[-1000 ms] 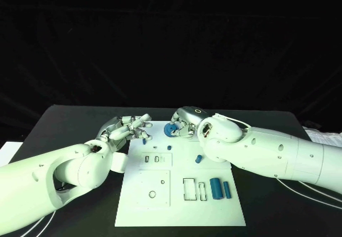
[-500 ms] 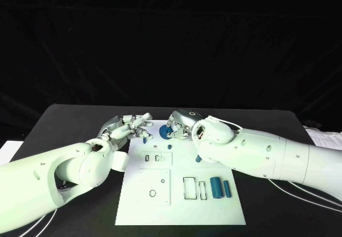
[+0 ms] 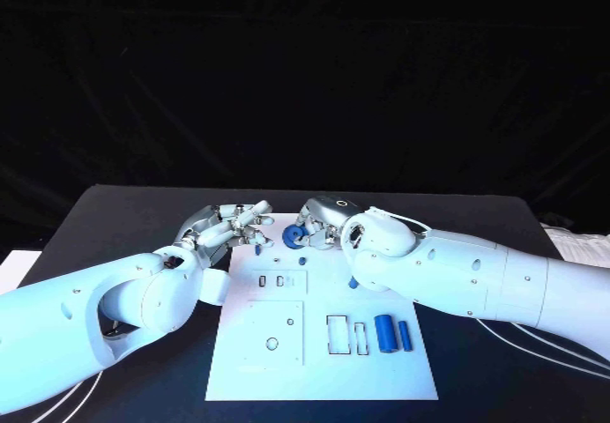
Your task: Assemble the parts on the task board
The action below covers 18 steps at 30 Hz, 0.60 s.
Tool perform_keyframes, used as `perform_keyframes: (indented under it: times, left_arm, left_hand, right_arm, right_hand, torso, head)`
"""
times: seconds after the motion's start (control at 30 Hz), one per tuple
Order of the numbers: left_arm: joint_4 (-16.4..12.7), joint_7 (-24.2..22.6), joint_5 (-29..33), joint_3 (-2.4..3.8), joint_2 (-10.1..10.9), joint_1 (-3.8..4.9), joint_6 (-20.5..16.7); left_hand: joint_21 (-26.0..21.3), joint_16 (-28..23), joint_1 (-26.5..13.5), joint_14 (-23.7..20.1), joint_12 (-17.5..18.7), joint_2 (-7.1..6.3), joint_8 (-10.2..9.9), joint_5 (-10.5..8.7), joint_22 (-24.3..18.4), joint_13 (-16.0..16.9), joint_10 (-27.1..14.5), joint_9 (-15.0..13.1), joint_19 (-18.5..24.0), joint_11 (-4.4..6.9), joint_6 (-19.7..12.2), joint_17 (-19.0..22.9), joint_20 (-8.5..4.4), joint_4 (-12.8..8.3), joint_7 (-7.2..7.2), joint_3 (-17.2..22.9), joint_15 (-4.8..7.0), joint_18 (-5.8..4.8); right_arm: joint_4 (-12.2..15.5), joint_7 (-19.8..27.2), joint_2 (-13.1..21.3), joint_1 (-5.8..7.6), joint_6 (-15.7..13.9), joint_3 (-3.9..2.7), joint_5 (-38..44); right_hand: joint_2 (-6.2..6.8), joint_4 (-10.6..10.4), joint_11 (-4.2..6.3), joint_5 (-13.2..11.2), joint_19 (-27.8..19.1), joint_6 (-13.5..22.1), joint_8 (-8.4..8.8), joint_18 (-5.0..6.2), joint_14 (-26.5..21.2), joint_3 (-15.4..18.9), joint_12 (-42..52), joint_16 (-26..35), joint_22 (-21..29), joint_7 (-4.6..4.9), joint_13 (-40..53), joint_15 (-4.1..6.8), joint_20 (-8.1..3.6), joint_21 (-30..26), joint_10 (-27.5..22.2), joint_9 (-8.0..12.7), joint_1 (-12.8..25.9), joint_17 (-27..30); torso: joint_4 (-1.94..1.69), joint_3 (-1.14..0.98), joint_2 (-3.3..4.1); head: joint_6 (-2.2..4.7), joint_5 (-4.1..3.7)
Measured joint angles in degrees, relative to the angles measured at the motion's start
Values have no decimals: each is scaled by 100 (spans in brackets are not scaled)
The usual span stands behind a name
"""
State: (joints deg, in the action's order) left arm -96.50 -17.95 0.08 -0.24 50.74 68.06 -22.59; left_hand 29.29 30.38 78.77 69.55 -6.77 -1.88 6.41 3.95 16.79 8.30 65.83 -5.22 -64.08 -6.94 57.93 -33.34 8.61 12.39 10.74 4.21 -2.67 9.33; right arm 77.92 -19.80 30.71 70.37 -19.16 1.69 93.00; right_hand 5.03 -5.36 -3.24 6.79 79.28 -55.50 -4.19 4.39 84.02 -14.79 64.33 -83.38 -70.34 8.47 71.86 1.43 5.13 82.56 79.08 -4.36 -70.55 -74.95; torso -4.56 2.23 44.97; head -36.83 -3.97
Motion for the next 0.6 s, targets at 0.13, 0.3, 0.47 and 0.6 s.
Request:
perform_keyframes:
  times: [0.13, 0.3, 0.47, 0.6]
  left_arm:
    - [2, 10, 0, 0, -1, 0, 9]
    - [6, 25, 0, 0, -4, 0, 23]
    - [10, 42, 0, 0, -1, 0, 36]
    - [10, 53, 0, 0, 6, 0, 40]
  left_hand:
    - [0, 0, 0, 0, 0, 0, 0, 0, 7, 6, 0, 0, 0, 0, 0, 0, 0, 0, 0, 0, 0, 0]
    - [0, -22, 0, -16, 0, 0, 0, 0, 7, 6, -11, 0, 21, -11, -21, -1, 21, 0, 21, 0, -15, 0]
    - [0, -22, 0, -22, 9, 0, -23, 0, 13, 6, -21, 1, 21, -21, -41, -5, 21, -16, 41, -15, -22, 0]
    - [0, -22, 0, -22, 33, 0, -23, 0, 12, 6, -21, 1, 21, -21, -41, -5, 21, -16, 41, -16, -22, 0]
  right_arm:
    - [-2, 7, 0, 0, -2, 2, -6]
    - [29, 22, 28, 0, -8, 3, -18]
    - [93, 75, 124, -1, -45, 3, -65]
    - [93, 140, 149, -1, -44, 3, -160]
  right_hand:
    - [29, -89, 0, 26, -21, 25, 7, 0, 0, 89, -23, 23, 12, 11, -19, 0, 21, -1, 0, 0, 29, 0]
    - [15, -194, 0, 32, -21, 24, 7, 0, 0, 155, -23, 23, -7, 11, 8, 0, 21, -1, 0, -14, 68, 1]
    - [10, -211, 0, 87, -21, 6, -12, 0, 0, 171, 39, 23, -61, -7, 54, 0, 21, -1, 0, -25, 73, 1]
    - [-11, -290, 0, 111, -20, 6, -22, 0, 0, 223, 61, 2, -75, -7, 69, 0, 21, -1, 0, -25, 100, 1]
  torso:
    - [0, 1, 1]
    - [-3, -2, 1]
    - [-1, -3, 3]
    - [8, -6, 3]
  head:
    - [-3, 0]
    - [-7, -4]
    - [-8, -12]
    - [-6, -7]
